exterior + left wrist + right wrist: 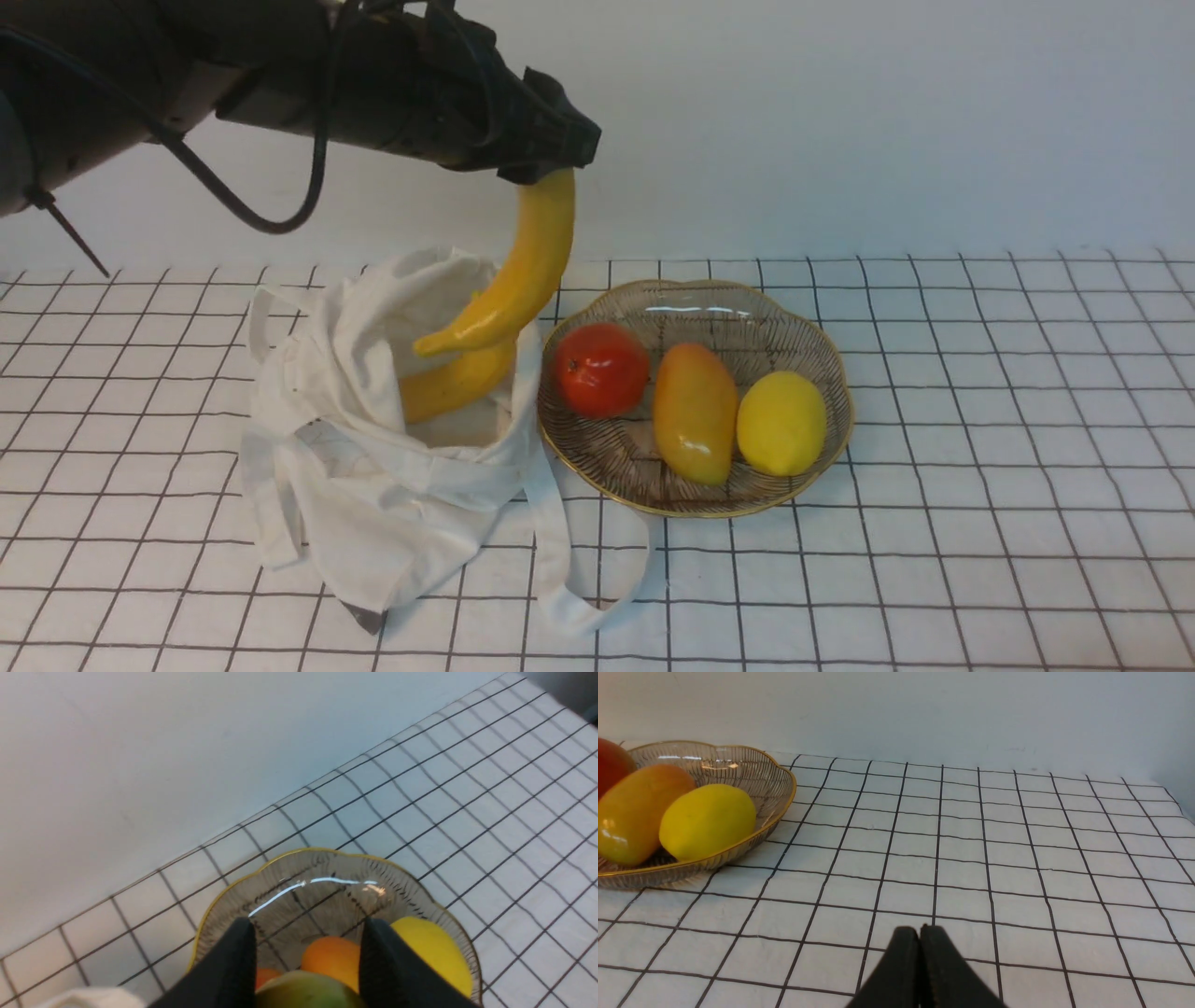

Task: Take the fruit out of the bag on the white checkered tablecloth and place them on the plate.
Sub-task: 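Place the banana on the plate with the left gripper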

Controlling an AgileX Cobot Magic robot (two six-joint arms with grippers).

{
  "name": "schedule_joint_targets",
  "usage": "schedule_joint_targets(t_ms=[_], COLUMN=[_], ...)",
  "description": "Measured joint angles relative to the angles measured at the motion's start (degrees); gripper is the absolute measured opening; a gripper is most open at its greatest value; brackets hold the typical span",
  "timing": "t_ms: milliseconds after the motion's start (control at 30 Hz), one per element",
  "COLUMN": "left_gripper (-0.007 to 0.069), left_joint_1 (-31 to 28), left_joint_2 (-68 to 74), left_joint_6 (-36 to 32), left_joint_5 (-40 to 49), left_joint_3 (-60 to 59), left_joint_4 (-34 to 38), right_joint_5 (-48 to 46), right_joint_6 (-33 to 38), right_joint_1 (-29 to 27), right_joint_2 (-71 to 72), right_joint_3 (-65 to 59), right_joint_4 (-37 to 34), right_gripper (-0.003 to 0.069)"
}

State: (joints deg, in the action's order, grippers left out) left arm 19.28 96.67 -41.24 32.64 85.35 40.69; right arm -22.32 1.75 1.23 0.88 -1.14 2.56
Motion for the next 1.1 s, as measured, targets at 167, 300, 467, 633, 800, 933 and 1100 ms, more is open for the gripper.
schedule_joint_targets(t_ms=[167,300,467,633,800,933,1100], left_gripper=[0.0258,0.0258,0.0258,0.0258,0.0257,0.0258,0.0258], left_joint_1=[0.35,0.35,0.59,1.65,2.05,2.29,2.51], left_joint_2=[2.13,3.88,6.15,9.84,13.1,14.98,16.57], left_joint_6=[-3.95,-4.82,-9.94,-21.44,-23.48,-24.23,-24.35], left_joint_5=[-2.46,-4.51,-6.3,-7.72,-8.94,-9.01,-9.14], left_joint_3=[0.0,0.0,0.0,0.0,0.0,0.0,0.05], left_joint_4=[7.42,20.65,40.89,54.92,56.15,56.34,57.17], right_joint_5=[0.0,0.0,0.0,0.0,0.0,0.0,0.0], right_joint_6=[0.0,0.0,0.19,0.26,0.26,0.26,0.26], right_joint_1=[0.0,0.0,0.0,0.0,0.0,0.0,0.0], right_joint_2=[0.0,0.0,0.0,0.0,0.0,0.0,0.0], right_joint_3=[0.0,0.0,0.0,0.0,0.0,0.0,0.0], right_joint_4=[0.0,0.0,0.0,0.0,0.0,0.0,0.0], right_gripper=[-0.0014,-0.0014,-0.0014,-0.0014,-0.0014,-0.0014,-0.0014])
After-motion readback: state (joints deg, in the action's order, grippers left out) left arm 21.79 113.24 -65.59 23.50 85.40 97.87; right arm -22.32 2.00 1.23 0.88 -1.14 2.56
